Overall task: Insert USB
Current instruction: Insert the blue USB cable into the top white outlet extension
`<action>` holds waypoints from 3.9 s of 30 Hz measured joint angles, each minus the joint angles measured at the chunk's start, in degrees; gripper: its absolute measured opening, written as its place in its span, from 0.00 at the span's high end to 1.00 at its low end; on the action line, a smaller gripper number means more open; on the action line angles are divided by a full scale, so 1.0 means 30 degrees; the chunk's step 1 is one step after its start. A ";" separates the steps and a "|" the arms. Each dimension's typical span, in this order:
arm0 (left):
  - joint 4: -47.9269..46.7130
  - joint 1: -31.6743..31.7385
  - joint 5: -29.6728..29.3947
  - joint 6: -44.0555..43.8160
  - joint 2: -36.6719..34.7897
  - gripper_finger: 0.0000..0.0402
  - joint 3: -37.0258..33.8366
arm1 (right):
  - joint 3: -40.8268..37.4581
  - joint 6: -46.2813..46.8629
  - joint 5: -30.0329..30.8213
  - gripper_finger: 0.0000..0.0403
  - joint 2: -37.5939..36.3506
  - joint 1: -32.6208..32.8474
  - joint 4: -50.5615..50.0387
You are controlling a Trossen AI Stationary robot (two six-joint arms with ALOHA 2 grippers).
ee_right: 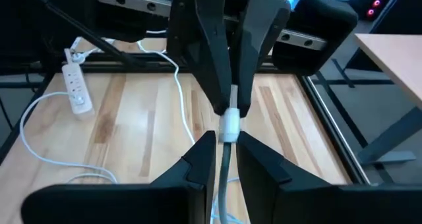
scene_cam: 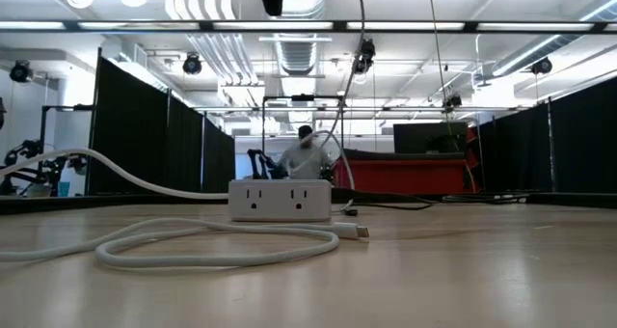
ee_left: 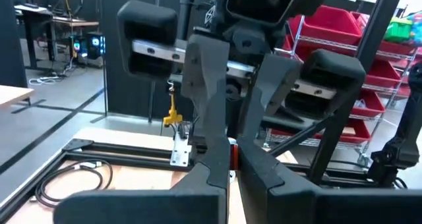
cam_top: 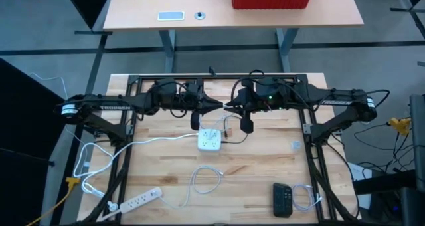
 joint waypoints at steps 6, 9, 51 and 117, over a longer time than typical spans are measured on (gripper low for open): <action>0.0243 0.0025 0.0025 -0.0003 -0.0082 1.00 0.0000 | 0.0004 -0.0004 0.0665 0.84 -0.0642 0.0004 0.0128; 0.0603 0.0036 0.0029 0.0000 -0.0161 1.00 0.0000 | 0.0007 0.0000 0.0678 0.81 -0.0716 0.0000 0.0107; -0.8571 0.0568 0.0007 0.2213 -0.0569 0.76 0.0007 | -0.0166 0.2411 0.1284 1.00 -0.0494 0.0396 -0.3975; -0.7387 0.0197 0.1792 0.0396 -0.0306 0.77 -0.9744 | -0.6719 0.7291 0.1581 1.00 0.9050 0.2874 0.4871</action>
